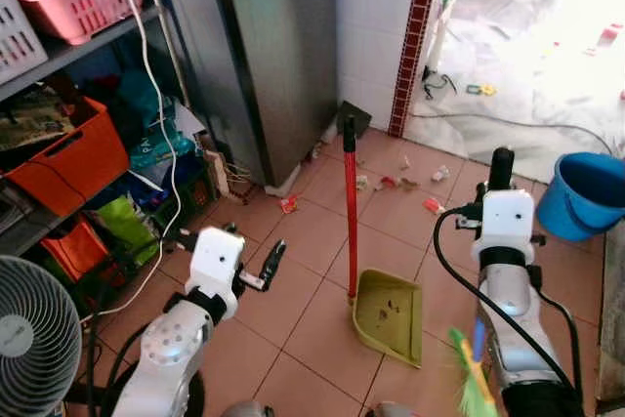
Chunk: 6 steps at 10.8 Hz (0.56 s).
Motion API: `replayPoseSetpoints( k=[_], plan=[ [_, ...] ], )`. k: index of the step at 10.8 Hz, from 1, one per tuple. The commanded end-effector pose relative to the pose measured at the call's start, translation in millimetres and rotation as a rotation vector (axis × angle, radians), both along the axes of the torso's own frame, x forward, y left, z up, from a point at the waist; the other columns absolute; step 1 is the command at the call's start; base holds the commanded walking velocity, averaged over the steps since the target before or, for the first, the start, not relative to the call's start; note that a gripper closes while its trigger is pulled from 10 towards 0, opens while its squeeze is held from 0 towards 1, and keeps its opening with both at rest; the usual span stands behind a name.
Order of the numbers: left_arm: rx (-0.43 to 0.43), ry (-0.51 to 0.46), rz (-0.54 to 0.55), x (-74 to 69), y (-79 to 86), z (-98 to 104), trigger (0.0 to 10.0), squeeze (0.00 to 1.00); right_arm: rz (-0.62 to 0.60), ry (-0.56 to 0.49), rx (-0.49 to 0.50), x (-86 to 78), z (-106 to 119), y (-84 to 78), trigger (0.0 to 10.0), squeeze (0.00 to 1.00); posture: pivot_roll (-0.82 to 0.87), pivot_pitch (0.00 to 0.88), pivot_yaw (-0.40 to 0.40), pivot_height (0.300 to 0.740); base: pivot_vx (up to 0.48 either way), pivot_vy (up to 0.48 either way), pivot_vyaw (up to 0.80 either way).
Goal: Sweep floor
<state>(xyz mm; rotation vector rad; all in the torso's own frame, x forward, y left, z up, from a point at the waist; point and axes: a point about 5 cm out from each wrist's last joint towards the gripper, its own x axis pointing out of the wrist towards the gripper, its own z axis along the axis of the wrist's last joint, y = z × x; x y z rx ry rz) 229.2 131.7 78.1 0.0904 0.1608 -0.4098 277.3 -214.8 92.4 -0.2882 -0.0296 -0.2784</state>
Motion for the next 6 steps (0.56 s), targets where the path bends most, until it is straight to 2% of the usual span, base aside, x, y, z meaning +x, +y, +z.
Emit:
replayPoseSetpoints(
  k=[1, 2, 3, 4, 5, 6],
  plan=[
    [-0.015, -0.050, -0.006, 8.9, 1.1, 17.2, 10.0, 0.00, 0.005, 0.021, 0.043, 7.0, 1.1, 4.0, 10.0, 0.00, 0.00, 0.000, 0.052, 0.740, 0.000, 0.000, 0.00],
    [-0.064, -0.083, -0.020, 25.0, 3.4, 35.9, 10.0, 0.00, 0.045, -0.022, 0.047, 25.8, 20.4, 10.5, 10.0, 0.00, -0.01, 0.000, 0.054, 0.740, 0.000, 0.000, -0.80],
    [-0.057, -0.081, 0.014, 30.3, 7.2, 29.3, 10.0, 0.00, 0.021, 0.005, 0.038, 25.1, 12.2, 2.9, 10.0, 0.00, -0.01, 0.000, 0.039, 0.740, 0.000, -0.337, -0.80],
    [-0.080, -0.097, 0.047, 34.0, 12.4, 34.6, 10.0, 0.00, 0.001, 0.013, 0.070, 22.6, 13.5, -1.2, 10.0, 0.00, -0.03, 0.000, 0.021, 0.740, 0.000, -0.424, -0.80],
    [-0.085, -0.095, 0.038, 34.4, 13.1, 36.0, 10.0, 0.00, 0.075, 0.001, 0.005, 22.5, 18.8, 5.2, 10.0, 0.00, -0.04, 0.000, 0.016, 0.740, 0.000, -0.420, -0.80],
    [-0.088, -0.078, 0.049, 34.4, 11.7, 29.7, 10.0, 0.00, 0.075, 0.018, 0.012, 22.8, 14.7, 3.0, 10.0, 0.00, -0.04, 0.000, 0.020, 0.740, 0.000, -0.428, -0.59]
  ],
)
